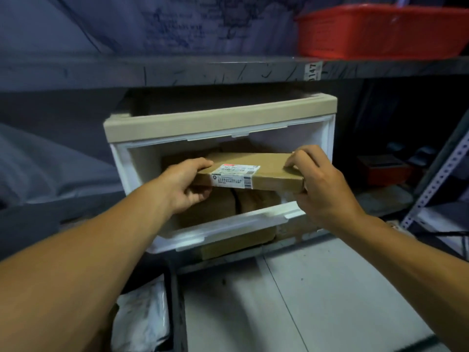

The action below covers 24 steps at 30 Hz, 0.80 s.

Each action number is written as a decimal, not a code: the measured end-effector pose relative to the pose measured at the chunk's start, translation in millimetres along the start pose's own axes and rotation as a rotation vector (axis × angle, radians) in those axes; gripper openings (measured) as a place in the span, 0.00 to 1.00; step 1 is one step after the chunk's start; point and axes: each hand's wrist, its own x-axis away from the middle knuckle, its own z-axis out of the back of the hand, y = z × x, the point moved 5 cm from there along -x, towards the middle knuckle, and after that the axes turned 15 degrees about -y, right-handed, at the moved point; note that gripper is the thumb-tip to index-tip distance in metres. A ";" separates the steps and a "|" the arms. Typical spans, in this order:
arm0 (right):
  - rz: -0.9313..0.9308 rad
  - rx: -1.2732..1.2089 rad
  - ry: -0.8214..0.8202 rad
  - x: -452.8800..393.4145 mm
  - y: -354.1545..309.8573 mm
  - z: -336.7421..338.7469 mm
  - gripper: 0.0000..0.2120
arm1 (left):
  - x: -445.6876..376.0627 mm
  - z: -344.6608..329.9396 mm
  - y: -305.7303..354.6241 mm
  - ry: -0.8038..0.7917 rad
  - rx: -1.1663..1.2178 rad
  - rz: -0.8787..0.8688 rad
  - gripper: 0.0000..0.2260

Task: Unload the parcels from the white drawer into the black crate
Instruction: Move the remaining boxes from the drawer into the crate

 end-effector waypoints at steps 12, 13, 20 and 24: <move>-0.737 -1.323 -0.201 43.9 -75.3 -1.5 0.13 | 126.9 57.6 -15.8 -0.069 0.164 -0.100 0.12; -0.732 -1.311 -0.218 41.7 -81.5 -4.6 0.13 | 135.0 61.7 -17.1 -0.071 0.177 -0.099 0.12; -0.735 -1.418 -0.190 29.2 -121.0 -51.8 0.15 | 164.4 97.9 -39.8 -0.059 0.208 -0.032 0.14; -0.711 -1.451 -0.207 22.4 -134.0 -54.7 0.19 | 171.2 110.7 -40.1 -0.006 0.160 -0.067 0.12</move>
